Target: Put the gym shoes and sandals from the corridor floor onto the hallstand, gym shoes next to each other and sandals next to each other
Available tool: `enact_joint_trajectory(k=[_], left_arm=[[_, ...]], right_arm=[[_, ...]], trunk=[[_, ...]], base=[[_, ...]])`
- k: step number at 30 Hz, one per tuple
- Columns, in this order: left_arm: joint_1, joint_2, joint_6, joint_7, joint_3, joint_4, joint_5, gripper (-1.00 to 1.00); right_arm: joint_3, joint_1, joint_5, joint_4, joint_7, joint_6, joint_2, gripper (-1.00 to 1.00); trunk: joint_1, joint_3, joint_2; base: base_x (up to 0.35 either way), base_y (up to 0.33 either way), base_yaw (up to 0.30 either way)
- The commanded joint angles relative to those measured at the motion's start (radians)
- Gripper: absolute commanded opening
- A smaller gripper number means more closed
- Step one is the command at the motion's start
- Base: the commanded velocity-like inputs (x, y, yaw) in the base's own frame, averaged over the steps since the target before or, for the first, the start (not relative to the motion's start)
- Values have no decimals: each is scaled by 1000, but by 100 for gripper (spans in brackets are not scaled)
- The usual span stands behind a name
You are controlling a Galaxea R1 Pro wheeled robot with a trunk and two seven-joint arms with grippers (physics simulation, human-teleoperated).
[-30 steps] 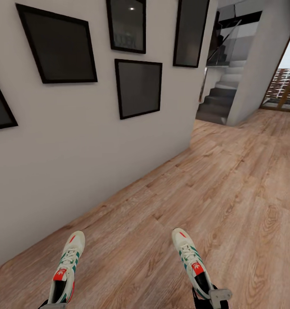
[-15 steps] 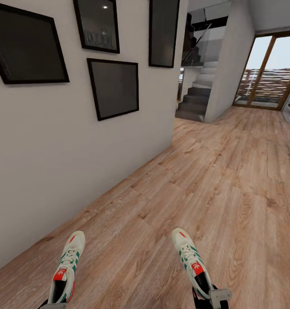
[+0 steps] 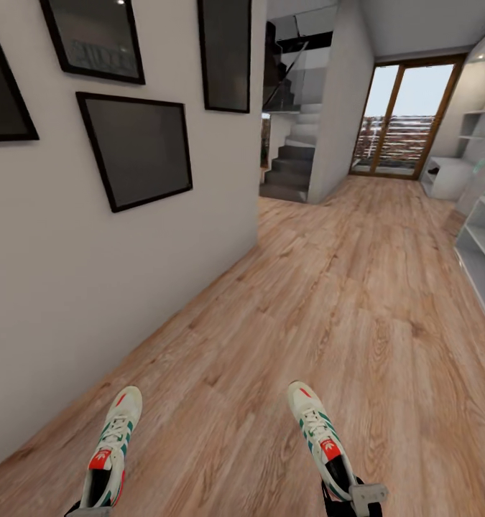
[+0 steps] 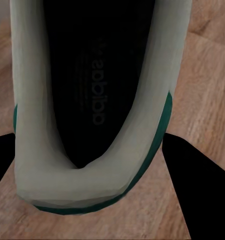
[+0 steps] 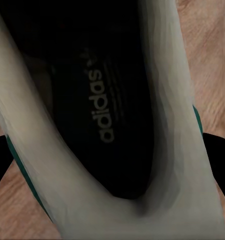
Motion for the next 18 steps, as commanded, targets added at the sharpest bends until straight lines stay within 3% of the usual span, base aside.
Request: enact_joint_trajectory(k=[1, 18], left_arm=[[-1, 0, -3, -5, 9, 0, -7, -100], [-1, 1, -2, -5, 12, 0, -5, -100]], right_arm=[[-7, -1, 8, 1, 2, -4, 1, -100], [-7, -1, 8, 1, 2, -4, 1, -100]], trunk=[[0, -1, 0], [0, -1, 0]], base=[[337, 0, -283], [337, 0, -283]])
